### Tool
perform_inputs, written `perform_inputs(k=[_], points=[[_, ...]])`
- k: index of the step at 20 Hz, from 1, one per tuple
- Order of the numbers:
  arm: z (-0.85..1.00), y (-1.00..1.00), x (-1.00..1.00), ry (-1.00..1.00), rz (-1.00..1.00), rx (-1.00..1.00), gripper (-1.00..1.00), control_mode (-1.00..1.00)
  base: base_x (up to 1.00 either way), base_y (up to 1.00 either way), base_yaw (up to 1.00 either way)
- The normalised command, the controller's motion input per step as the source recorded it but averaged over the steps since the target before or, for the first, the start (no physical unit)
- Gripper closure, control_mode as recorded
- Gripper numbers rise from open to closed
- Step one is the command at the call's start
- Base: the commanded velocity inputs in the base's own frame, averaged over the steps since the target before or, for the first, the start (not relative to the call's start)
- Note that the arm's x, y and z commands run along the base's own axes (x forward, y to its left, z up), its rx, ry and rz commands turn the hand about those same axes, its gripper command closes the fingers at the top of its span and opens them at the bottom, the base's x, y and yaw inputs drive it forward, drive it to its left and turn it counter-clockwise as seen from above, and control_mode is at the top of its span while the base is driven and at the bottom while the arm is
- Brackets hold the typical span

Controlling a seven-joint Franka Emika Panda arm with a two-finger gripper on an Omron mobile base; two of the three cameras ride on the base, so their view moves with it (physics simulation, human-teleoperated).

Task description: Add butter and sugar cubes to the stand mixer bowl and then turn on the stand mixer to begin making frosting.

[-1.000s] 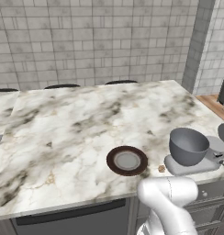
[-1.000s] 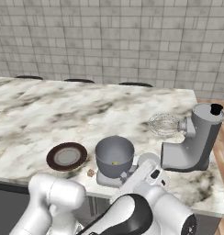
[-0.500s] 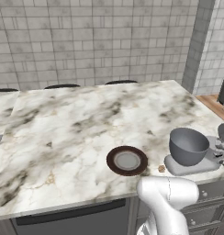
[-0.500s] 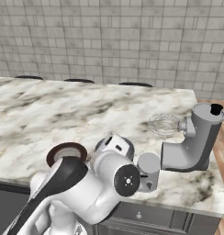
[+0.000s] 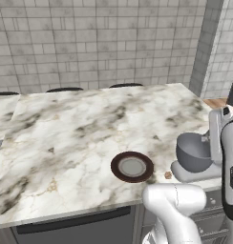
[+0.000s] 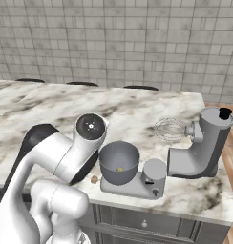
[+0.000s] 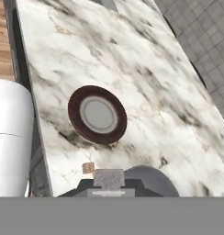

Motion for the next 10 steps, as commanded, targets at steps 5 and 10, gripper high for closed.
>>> perform_inputs(k=[5, 10], points=[[-0.03, -0.04, 0.48, 0.30, 0.01, -0.12, 1.00, -1.00, 0.00, 0.00, 0.00], [-0.15, -0.24, 0.34, 0.24, 0.03, -0.05, 1.00, -1.00, 0.00, 0.00, 0.00]])
